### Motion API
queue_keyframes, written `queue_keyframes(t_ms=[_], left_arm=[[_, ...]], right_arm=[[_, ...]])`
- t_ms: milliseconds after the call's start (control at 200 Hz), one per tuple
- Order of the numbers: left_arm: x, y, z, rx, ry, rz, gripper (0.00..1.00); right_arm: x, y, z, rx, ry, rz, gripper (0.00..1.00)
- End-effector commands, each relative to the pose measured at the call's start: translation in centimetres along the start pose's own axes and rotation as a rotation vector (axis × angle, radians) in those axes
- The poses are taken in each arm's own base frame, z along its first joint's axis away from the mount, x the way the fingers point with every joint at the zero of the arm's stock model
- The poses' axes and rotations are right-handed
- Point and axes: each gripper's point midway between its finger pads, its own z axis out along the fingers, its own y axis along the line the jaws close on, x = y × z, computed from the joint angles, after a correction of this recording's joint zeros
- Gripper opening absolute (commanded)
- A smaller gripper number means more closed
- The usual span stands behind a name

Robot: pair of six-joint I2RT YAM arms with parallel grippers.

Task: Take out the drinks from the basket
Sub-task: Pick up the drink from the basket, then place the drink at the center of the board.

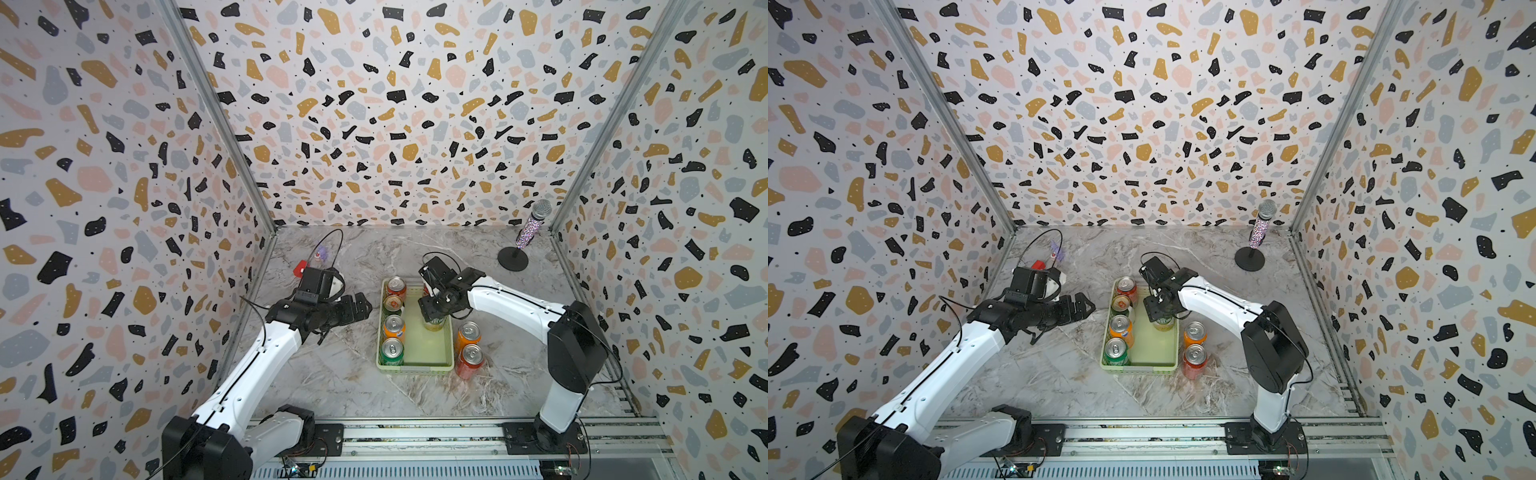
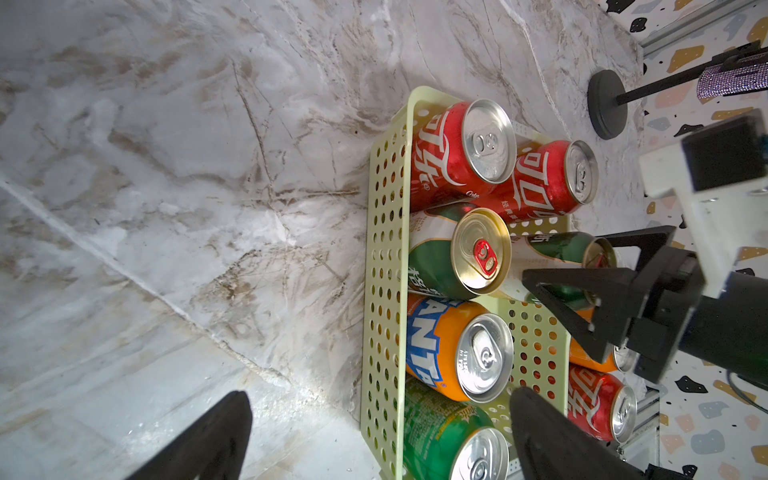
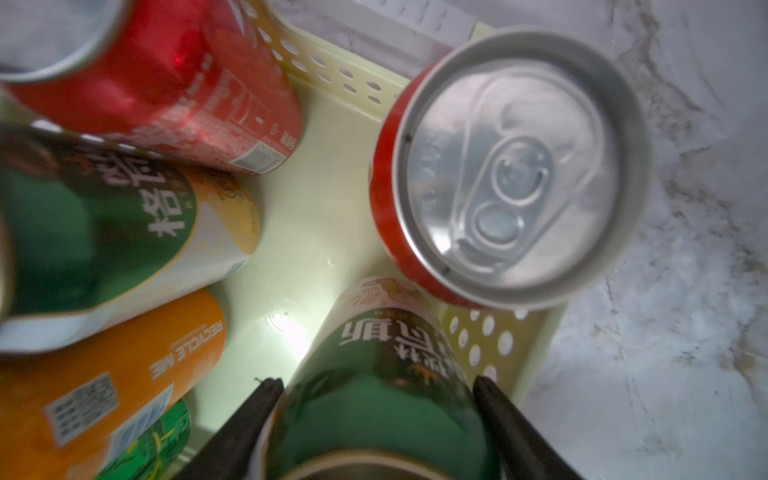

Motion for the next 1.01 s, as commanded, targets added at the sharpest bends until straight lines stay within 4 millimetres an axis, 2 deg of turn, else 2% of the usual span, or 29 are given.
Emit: queue_keyframes(t_ms=[0, 265, 390, 550, 741, 881, 1001], left_arm=[[-0.6, 0.1, -0.1, -0.006, -0.031, 0.011, 1.0], [-0.5, 0.4, 0.1, -0.015, -0.025, 0.004, 1.0], [-0.4, 0.2, 0.2, -0.01, -0.019, 0.005, 1.0], [-0.5, 0.2, 0.1, -0.01, -0.021, 0.005, 1.0], [-0.4, 0.3, 0.2, -0.011, -0.019, 0.004, 1.0], [-0.4, 0.2, 0.3, -0.004, -0.013, 0.002, 1.0], [-0.4, 0.1, 0.3, -0.005, -0.015, 0.005, 1.0]], right_arm=[[-2.1, 0.3, -5.8, -0.038, -0.136, -0.009, 0.35], [-3.1, 0.0, -11.3, -0.063, -0.221, -0.035, 0.34], [-3.0, -1.7, -13.1, -0.025, -0.246, -0.028, 0.34], [-2.7, -4.7, -14.2, 0.019, -0.26, 0.015, 0.33], [-2.2, -7.8, -14.4, 0.069, -0.263, 0.063, 0.34], [-1.6, -8.8, -12.7, 0.082, -0.21, 0.087, 0.34], [-1.3, -8.5, -10.8, 0.069, -0.169, 0.116, 0.34]])
